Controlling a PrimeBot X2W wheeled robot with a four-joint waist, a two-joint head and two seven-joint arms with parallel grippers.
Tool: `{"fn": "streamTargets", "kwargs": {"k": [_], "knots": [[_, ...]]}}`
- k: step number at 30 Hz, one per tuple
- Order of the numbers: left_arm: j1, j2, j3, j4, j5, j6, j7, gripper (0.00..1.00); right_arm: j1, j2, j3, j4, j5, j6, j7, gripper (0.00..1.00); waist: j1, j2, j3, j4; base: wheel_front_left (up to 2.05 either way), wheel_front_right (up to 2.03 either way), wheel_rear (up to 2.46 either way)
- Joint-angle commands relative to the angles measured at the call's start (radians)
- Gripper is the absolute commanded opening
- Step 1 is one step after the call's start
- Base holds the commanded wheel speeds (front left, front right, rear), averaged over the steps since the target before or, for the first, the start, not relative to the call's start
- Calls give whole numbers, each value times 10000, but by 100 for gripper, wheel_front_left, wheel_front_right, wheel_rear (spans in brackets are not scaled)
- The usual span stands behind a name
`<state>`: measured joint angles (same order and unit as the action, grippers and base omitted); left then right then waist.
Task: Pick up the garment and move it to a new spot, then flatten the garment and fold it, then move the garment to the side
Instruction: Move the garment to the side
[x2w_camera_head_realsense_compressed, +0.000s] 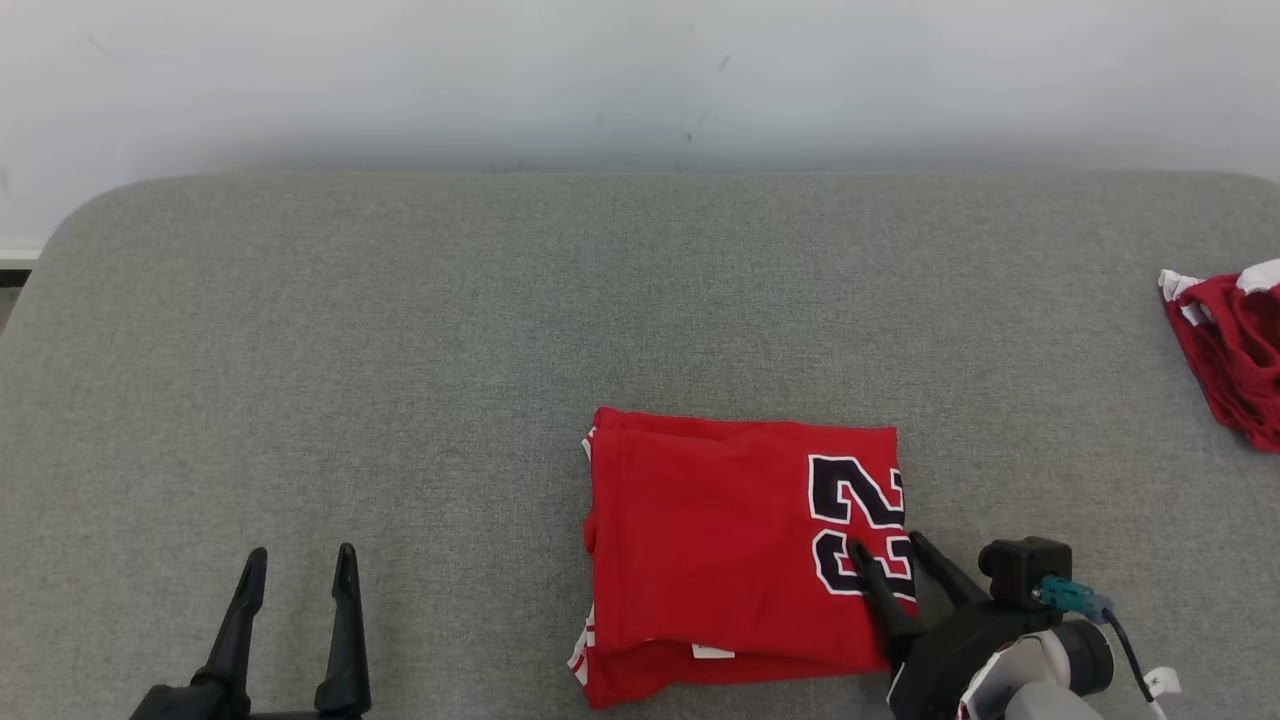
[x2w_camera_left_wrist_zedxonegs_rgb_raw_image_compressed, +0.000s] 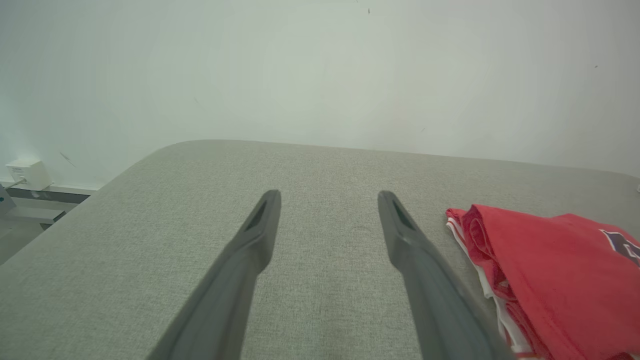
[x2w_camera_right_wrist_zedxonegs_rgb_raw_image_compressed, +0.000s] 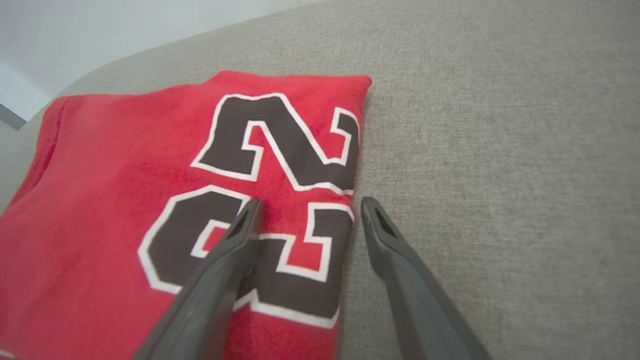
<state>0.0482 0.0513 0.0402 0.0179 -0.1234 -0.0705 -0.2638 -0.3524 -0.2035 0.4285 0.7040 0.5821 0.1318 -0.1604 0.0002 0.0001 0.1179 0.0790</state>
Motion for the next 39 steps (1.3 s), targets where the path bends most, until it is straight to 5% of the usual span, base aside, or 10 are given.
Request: {"fn": "streamTargets", "kwargs": {"k": [1,6,7,8,9,10,20,39], "knots": [[-92,-8,-9,18,-57,12,-3,100,-96,35,31,48,87,-28,-67,100,-2,-1,6,5,0,0,0],[-132,-9,-49,30,-114,80,-3,100,-110,170,414,732,311,-28,-101,100,-2,-1,52,-38,0,0,0],[-146,-9,-54,39,-116,95,-3,100,-148,207,472,853,398,-28,-88,86,-2,-1,69,-55,0,0,0],[-170,-9,-70,48,-117,111,-3,100,-216,235,525,971,464,-28,-81,39,-2,-1,88,-69,0,0,0],[-199,-9,-81,59,-127,127,-3,100,-273,259,548,1088,570,-28,-63,6,-2,-1,108,-81,0,0,0],[-230,-9,-106,67,-136,129,-3,100,-354,263,583,1219,660,-28,-38,0,-2,-1,134,-83,0,0,0],[-376,-7,-201,-12,-153,164,-3,100,-1862,-602,1327,1544,883,-30,-418,0,-2,-1,445,-265,0,0,0],[-2245,0,-715,-1184,278,277,-1,100,-5585,-4789,2070,-112,1496,-30,-318,0,-2,-1,3944,-1951,0,0,0]]}}
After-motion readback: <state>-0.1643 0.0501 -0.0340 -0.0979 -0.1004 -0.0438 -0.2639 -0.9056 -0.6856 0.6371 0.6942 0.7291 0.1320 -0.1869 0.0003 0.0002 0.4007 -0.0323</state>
